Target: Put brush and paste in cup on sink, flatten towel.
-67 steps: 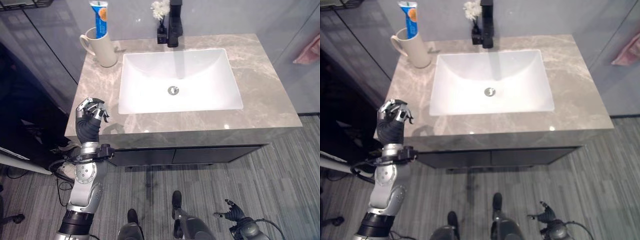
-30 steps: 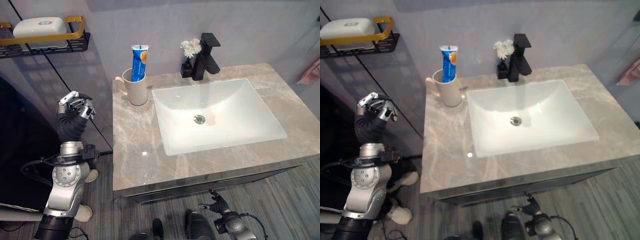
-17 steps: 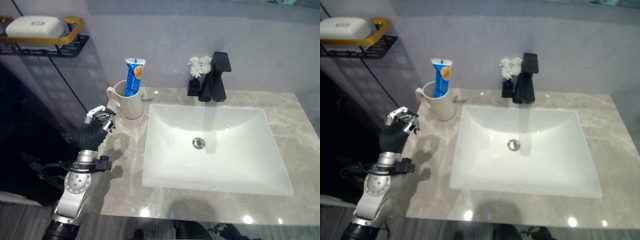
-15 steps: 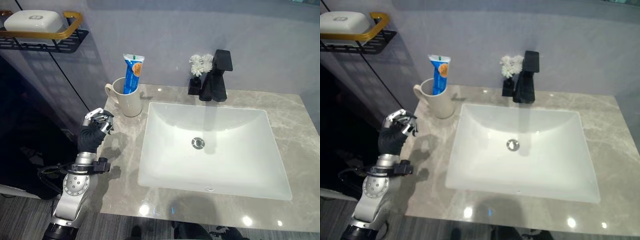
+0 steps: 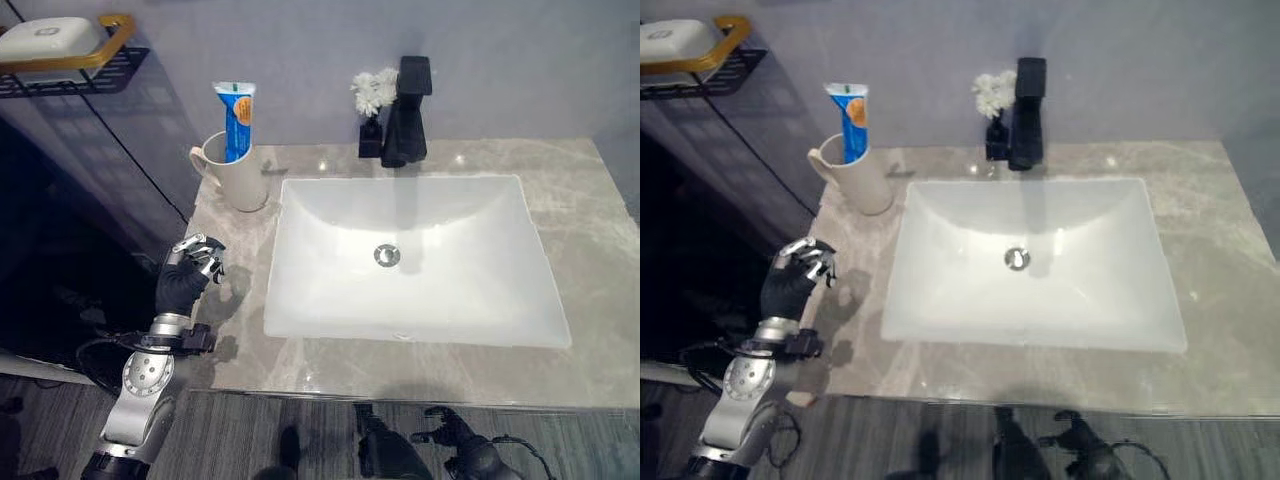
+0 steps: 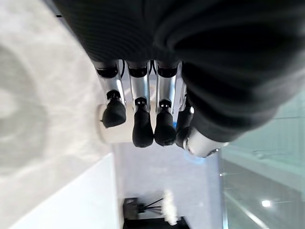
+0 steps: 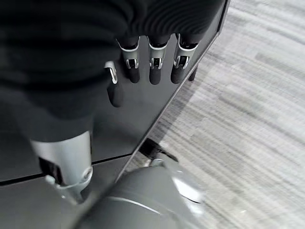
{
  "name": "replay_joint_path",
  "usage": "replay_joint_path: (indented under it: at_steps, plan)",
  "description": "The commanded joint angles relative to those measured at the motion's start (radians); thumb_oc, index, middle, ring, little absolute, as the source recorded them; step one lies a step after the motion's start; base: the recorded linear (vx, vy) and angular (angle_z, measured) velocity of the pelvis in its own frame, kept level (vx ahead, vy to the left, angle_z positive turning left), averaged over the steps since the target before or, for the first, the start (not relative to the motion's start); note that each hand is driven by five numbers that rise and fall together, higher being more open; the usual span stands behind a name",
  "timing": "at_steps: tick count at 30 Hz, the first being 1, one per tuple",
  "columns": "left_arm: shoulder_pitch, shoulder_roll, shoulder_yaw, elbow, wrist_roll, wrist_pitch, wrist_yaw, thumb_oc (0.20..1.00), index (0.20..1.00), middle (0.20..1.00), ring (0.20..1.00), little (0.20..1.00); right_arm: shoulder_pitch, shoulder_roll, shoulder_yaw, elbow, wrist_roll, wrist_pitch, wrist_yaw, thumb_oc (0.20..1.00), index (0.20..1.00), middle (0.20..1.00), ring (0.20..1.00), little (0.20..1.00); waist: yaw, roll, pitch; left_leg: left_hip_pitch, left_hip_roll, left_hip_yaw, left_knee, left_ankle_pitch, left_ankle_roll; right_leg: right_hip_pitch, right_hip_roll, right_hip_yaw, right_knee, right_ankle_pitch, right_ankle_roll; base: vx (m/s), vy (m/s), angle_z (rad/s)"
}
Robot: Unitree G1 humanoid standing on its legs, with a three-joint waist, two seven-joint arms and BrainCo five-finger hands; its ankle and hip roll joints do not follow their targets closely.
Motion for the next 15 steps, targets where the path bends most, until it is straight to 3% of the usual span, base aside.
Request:
replay_joint_path:
  at_steps: [1,2,3,6,7,8,10,15]
  plan:
    - [-0.041,0.045,0.061,-0.029,-0.027,-0.039,0.016,0.200,0.200,0.200,0.200,0.200,-0.073,-0.004,0.021,-0.034,-0.011,-0.039,-0.012,1.000,1.000,1.000,1.000,1.000,-0.001,-0.032,0.016,0.027,-0.059,0.005,0.049,-0.011,0.024,0.074,-0.103,0.072,0.035,-0.007,0.087,-0.08,0.041,-0.04]
    - [-0.065,0.062,0.053,-0.017,-0.033,-0.035,0.017,0.200,0.200,0.200,0.200,0.200,-0.066,-0.013,0.014,-0.052,-0.011,-0.038,-0.015,1.000,1.000,1.000,1.000,1.000,-0.015,-0.032,0.030,0.026,-0.066,-0.009,0.045,-0.005,0.032,0.045,-0.103,0.093,0.099,-0.015,0.088,-0.11,0.138,0.00]
    - [-0.090,0.073,0.046,-0.015,-0.021,-0.034,0.021,0.200,0.200,0.200,0.200,0.200,-0.049,-0.023,0.009,-0.064,-0.027,-0.032,-0.012,1.000,1.000,1.000,1.000,1.000,-0.041,-0.020,0.047,0.032,-0.085,-0.033,0.035,-0.001,0.048,-0.006,-0.119,0.151,0.183,0.006,0.112,-0.10,0.137,0.10]
    - [-0.100,0.071,0.046,0.003,-0.029,-0.039,0.028,0.200,0.200,0.200,0.200,0.200,-0.060,-0.019,0.014,-0.064,-0.027,-0.031,-0.013,1.000,1.000,1.000,1.000,1.000,-0.048,-0.018,0.075,0.024,-0.100,-0.015,0.043,0.002,0.061,-0.041,-0.102,0.176,0.234,0.001,0.107,-0.09,0.134,0.23]
    - [-0.085,0.072,0.069,0.016,-0.010,-0.034,0.042,0.200,0.200,0.200,0.200,0.200,-0.067,-0.008,0.016,-0.065,-0.033,-0.030,-0.015,1.000,1.000,1.000,1.000,1.000,-0.012,-0.035,0.072,0.005,-0.101,0.023,0.076,-0.014,0.059,-0.020,-0.132,0.049,0.194,-0.039,0.092,-0.03,0.018,-0.60]
    - [-0.069,0.050,0.078,0.010,-0.024,-0.038,0.032,0.200,0.200,0.200,0.200,0.200,-0.060,-0.006,0.027,-0.053,-0.039,-0.036,-0.003,1.000,1.000,1.000,1.000,1.000,-0.024,-0.051,0.060,0.004,-0.097,0.040,0.099,-0.038,0.050,0.006,-0.120,0.096,0.128,-0.006,0.096,0.06,-0.067,-1.11]
    - [-0.055,0.033,0.081,0.010,-0.033,-0.033,0.024,0.200,0.200,0.200,0.200,0.200,-0.055,-0.011,0.031,-0.048,-0.048,-0.037,0.004,1.000,1.000,1.000,1.000,1.000,-0.023,-0.055,0.043,0.002,-0.087,0.047,0.106,-0.044,0.043,0.028,-0.114,0.096,0.091,-0.003,0.094,0.09,-0.075,-0.87]
    - [-0.049,0.027,0.079,0.019,-0.027,-0.023,0.028,0.200,0.200,0.200,0.200,0.200,-0.039,-0.031,0.027,-0.076,-0.057,-0.040,0.002,1.000,1.000,1.000,1.000,1.000,-0.030,-0.058,0.022,0.022,-0.066,0.042,0.089,-0.042,0.032,0.067,-0.108,0.091,0.043,-0.009,0.088,0.05,-0.035,0.11]
